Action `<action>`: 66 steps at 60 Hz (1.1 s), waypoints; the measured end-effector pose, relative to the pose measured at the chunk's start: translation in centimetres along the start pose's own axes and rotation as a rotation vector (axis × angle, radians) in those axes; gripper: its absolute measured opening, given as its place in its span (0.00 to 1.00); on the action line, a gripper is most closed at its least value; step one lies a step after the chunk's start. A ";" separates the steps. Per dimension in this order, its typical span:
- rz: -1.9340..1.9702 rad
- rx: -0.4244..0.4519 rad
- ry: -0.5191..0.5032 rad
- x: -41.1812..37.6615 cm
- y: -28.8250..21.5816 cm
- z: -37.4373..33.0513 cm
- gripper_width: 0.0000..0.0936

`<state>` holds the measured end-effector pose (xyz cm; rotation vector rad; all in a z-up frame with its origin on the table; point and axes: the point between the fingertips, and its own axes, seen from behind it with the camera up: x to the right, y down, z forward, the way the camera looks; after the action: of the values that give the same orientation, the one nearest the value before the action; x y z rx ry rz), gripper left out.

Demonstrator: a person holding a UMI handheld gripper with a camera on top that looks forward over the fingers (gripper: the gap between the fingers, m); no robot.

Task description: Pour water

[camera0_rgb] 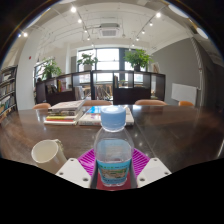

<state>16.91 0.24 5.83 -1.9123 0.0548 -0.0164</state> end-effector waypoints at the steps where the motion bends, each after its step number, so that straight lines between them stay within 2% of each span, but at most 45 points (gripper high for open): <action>1: 0.004 -0.012 0.001 0.0 0.2 -0.1 0.50; 3: 0.012 -0.038 -0.001 -0.2 0.8 0.3 0.56; 9: 0.075 -0.097 0.022 0.1 2.0 -1.8 0.85; 15: 0.069 -0.147 0.054 0.2 3.8 -4.9 0.85; 22: 0.035 -0.267 0.106 -0.6 7.5 -9.4 0.87; 26: 0.026 -0.329 0.104 -2.0 9.1 -12.4 0.89; 31: 0.042 -0.365 0.084 -4.9 9.1 -15.4 0.88; 37: 0.041 -0.348 0.056 -8.5 6.9 -17.7 0.90; 46: 0.036 -0.308 0.001 -13.1 0.9 -20.7 0.91; 59: -0.019 -0.195 0.005 -15.6 -6.5 -23.1 0.92; 66: -0.022 -0.157 -0.002 -16.5 -8.9 -24.1 0.91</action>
<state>-0.22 -18.71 22.57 -2.0701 0.0341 -0.0261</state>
